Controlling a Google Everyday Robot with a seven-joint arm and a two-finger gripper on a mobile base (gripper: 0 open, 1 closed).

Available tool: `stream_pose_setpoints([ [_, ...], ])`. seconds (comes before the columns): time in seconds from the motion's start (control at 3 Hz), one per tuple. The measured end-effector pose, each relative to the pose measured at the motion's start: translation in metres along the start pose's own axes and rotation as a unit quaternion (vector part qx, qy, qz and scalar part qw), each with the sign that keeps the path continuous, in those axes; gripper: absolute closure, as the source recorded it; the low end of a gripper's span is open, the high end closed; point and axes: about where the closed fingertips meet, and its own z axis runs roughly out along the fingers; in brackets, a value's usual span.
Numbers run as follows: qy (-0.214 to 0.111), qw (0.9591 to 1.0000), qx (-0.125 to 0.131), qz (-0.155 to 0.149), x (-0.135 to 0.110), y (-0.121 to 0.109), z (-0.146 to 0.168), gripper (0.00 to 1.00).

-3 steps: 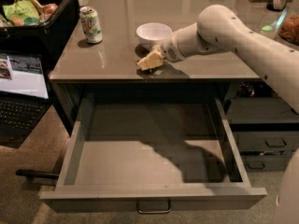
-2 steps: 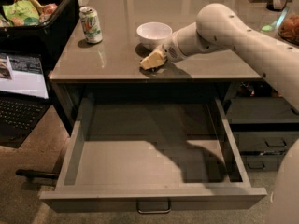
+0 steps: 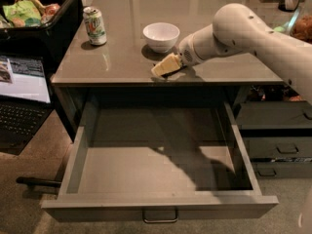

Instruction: Pick rxbar chocolate from top drawer and place on counter

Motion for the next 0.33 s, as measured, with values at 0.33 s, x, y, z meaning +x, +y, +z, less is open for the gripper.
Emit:
stream_pose_setpoints([
  [0.33, 0.008, 0.9999, 0.009, 0.007, 0.0059, -0.0007, -0.0074, 0.00],
])
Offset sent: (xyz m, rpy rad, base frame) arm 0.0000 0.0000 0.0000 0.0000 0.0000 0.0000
